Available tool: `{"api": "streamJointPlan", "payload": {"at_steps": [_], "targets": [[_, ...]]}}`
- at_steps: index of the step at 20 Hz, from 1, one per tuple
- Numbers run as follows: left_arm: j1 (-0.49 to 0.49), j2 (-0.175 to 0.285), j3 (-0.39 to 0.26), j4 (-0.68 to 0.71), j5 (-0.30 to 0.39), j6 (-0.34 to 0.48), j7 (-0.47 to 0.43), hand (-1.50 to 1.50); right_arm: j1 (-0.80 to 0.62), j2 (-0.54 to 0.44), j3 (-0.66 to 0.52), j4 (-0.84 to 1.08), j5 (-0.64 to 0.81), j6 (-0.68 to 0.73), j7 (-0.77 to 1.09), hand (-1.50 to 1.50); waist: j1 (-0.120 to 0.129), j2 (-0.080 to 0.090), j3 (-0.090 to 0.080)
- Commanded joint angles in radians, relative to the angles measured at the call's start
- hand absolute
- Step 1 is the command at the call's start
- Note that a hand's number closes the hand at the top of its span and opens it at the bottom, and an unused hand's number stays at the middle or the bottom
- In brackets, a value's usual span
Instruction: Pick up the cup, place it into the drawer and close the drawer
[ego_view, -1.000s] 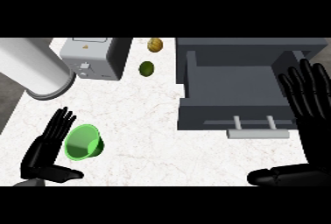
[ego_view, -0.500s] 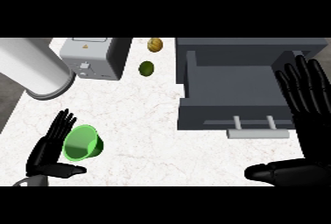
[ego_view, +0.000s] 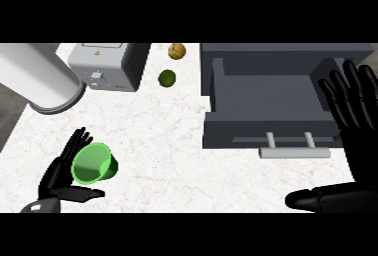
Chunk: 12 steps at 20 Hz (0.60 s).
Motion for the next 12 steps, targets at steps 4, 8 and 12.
{"api": "streamJointPlan", "payload": {"at_steps": [4,8,12], "targets": [[-0.027,-0.025,-0.021,0.045,0.011,-0.065,-0.099,-1.5,-0.003,-0.001,-0.016,-0.016,-0.01,-0.008,0.01,-1.5,0.0,-0.001,0.0],[-0.087,-0.021,-0.02,0.189,-0.002,-0.072,-0.155,-1.5,0.041,0.034,0.046,-0.048,0.021,-0.021,0.018,-1.5,-0.006,0.001,-0.001],[-0.102,-0.011,-0.003,0.192,0.039,-0.109,-0.131,-1.5,-0.007,-0.012,-0.051,0.082,-0.03,0.036,-0.089,-1.5,0.0,0.002,0.0]]}}
